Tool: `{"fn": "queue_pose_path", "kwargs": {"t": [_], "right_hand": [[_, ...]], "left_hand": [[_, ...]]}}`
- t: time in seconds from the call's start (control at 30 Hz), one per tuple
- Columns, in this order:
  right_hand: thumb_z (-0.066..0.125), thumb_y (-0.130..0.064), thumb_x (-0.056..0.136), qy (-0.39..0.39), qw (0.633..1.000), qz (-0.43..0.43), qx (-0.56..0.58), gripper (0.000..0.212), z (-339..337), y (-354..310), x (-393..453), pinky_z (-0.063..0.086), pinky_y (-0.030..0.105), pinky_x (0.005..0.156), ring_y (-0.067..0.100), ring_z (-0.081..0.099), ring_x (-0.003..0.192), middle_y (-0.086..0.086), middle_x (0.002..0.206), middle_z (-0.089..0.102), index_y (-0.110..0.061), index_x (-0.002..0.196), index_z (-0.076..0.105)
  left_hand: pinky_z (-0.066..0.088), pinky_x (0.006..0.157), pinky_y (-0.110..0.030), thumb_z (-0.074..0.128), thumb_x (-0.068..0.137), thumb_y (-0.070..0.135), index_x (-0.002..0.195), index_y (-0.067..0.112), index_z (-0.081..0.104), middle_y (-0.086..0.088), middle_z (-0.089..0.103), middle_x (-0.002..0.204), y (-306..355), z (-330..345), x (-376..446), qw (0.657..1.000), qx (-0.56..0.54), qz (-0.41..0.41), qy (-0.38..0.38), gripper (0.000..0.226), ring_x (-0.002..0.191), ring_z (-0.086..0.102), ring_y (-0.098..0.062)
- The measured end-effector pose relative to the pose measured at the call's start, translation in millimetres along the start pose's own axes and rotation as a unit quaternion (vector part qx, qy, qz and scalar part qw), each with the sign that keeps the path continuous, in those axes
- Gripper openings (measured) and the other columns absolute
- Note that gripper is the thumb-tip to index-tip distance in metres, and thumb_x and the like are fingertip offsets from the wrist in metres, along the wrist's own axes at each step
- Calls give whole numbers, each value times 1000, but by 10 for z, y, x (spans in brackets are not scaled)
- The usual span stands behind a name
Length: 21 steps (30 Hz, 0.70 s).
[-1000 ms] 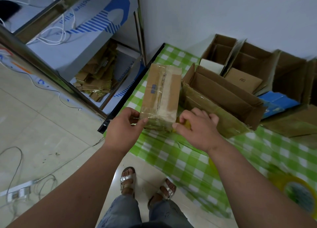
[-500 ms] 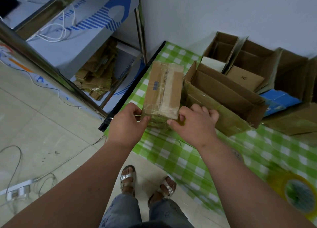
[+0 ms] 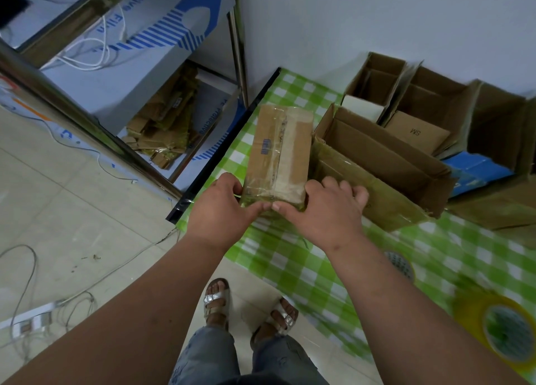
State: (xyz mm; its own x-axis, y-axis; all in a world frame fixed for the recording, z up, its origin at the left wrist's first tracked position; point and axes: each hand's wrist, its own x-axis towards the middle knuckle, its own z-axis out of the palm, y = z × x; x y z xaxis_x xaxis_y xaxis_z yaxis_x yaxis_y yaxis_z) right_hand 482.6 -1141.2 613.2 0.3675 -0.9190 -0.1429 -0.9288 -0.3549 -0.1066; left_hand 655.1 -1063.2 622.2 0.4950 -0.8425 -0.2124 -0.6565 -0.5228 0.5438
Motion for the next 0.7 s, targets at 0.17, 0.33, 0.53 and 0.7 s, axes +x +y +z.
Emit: {"fn": "queue_pose_path", "kwargs": {"t": [0.17,0.33,0.53,0.7], "right_hand": [[23,-90,69,-29,999,-32,26,65,-26,110,16,22,44,90,25,47,101,-5,93,47,-34,86,51],[40,-76,78,-90,988,-89,86,41,-53,291,75,13,35,82,19,39,97,-12,87,39,-36,75,41],[56,-59,85,-129,980,-105,113,21,-122,371,116,11,33,84,16,38,102,-10,95,44,-39,83,49],[55,-38,88,-147,974,-83,150,9,-166,328,139,10,32,86,19,41,112,-10,97,46,-42,80,54]], "left_hand": [[46,54,-28,78,72,57,85,20,52,8,56,72,-17,19,10,1000,-2,8,24,47,64,56,-9],[36,58,-9,79,79,41,90,18,66,13,60,75,-136,27,4,999,-30,26,26,28,70,57,-6],[37,56,-9,76,84,32,88,16,73,13,63,71,-136,50,-23,998,-42,13,47,17,64,58,-5],[35,53,-14,74,85,35,85,18,70,18,59,68,-73,110,-91,993,-72,-63,62,17,64,54,3]]}}
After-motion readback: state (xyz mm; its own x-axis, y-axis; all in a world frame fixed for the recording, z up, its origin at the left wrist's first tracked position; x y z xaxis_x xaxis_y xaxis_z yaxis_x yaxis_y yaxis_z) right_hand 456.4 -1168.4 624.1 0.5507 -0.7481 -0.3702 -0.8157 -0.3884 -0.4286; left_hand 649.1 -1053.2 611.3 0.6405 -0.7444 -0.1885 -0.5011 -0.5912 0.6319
